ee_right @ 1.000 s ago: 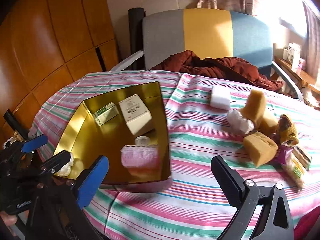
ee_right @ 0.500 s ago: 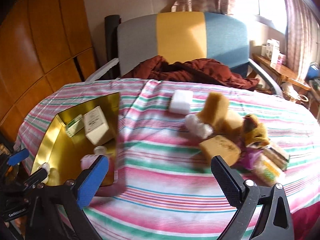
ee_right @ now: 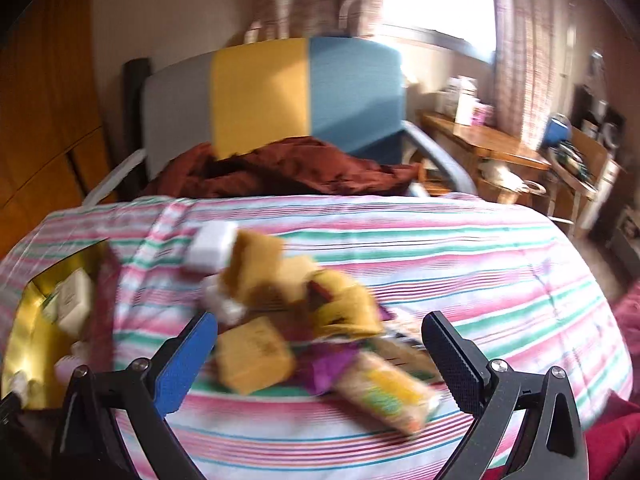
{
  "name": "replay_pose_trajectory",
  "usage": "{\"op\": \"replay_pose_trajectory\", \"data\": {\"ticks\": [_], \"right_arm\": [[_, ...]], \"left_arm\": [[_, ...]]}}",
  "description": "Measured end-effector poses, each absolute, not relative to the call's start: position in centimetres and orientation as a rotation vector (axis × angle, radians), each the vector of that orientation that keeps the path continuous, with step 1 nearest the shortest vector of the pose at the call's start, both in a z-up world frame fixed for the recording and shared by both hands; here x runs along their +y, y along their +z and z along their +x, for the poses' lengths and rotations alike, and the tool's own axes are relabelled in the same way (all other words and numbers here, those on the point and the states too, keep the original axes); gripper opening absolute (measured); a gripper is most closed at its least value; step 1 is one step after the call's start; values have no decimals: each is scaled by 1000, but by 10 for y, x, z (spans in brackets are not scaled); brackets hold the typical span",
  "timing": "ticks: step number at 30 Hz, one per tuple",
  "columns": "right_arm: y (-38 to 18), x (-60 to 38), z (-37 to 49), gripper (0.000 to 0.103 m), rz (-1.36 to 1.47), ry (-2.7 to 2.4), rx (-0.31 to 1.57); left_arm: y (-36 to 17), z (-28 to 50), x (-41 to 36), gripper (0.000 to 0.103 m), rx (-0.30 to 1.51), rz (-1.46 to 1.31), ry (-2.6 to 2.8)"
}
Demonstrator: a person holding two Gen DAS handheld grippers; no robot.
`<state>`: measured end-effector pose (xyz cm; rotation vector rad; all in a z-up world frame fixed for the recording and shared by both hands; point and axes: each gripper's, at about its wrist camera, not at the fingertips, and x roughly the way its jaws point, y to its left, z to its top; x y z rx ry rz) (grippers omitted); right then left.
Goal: Organize objects
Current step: 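Open both grippers and move them back toward the pile, then grasp a yellow sponge with the left gripper while the right grasps another yellow sponge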
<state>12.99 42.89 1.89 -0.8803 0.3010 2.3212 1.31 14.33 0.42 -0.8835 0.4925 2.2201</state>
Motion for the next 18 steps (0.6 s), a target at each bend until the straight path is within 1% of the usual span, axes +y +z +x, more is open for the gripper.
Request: {"op": "replay_pose_trajectory", "data": {"ticks": [2,6,8,13,16,18], "right_arm": [[13,451,144,103,-848,2256,355],[-1,487,168,103,-800,2186,603],[-2,495,174,103,-767,2186,681],[-12,503,177,103,-796,2175,792],[-14,503,177,103,-798,2180,808],[-13,502,179,103,-795,2188,819]], "left_arm": [[3,12,155,83,493,-901,2185],[-1,7,182,83,473,-965,2098],[-5,1,197,83,463,-1004,2076],[-7,-11,232,79,470,-1048,2032],[0,-17,255,77,485,-1018,2011],[4,-24,273,77,456,-1023,1974]]}}
